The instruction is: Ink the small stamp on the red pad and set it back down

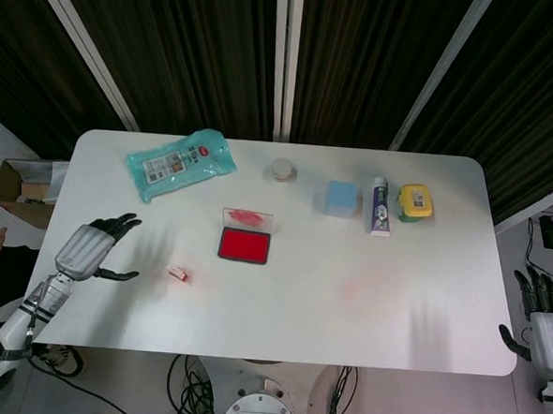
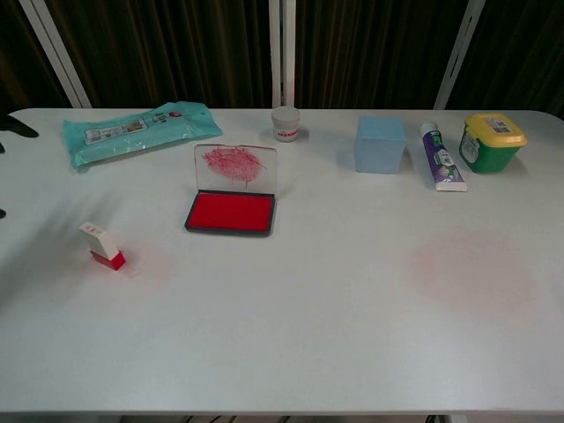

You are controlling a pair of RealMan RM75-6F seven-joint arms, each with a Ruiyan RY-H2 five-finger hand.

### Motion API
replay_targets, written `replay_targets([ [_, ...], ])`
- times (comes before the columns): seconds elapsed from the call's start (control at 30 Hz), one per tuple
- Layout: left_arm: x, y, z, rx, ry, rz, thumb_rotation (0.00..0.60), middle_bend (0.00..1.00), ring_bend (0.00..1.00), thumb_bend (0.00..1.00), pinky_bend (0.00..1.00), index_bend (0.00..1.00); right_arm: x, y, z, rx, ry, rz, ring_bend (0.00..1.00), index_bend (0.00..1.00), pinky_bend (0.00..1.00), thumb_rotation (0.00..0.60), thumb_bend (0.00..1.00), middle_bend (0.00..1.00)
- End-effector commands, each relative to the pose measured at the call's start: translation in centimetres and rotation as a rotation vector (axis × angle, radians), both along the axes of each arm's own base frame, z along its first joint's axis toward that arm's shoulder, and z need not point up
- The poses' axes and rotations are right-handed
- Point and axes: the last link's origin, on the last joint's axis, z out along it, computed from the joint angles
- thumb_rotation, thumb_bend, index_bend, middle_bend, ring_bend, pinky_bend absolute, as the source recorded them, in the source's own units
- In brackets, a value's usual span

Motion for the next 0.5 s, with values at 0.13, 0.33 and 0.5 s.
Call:
replay_targets([
  [0.13, -2.4, -5.2, 7.9, 0.303, -0.038, 0.109, 0.000, 0.04, 0.07, 0.02, 0.17, 0.08, 0.0, 0.5, 0.4, -0.015, -0.015, 0.027, 0.00, 0.00, 0.00, 0.600, 0.18, 0.00],
  [0.33, -2.4, -7.7, 9.7, 0.290, -0.005, 0.134, 0.000, 0.04, 0.07, 0.02, 0.17, 0.08, -0.2, 1.0, 0.4, -0.025, -0.018, 0.031, 0.00, 0.00, 0.00, 0.600, 0.18, 0.00],
  [0.5, -2.6, -8.6, 9.8, 0.283, 0.015, 0.147, 0.000, 0.04, 0.07, 0.02, 0.17, 0.08, -0.2, 1.0, 0.2, -0.021, -0.016, 0.035, 0.00, 0.00, 0.00, 0.600, 0.18, 0.00],
])
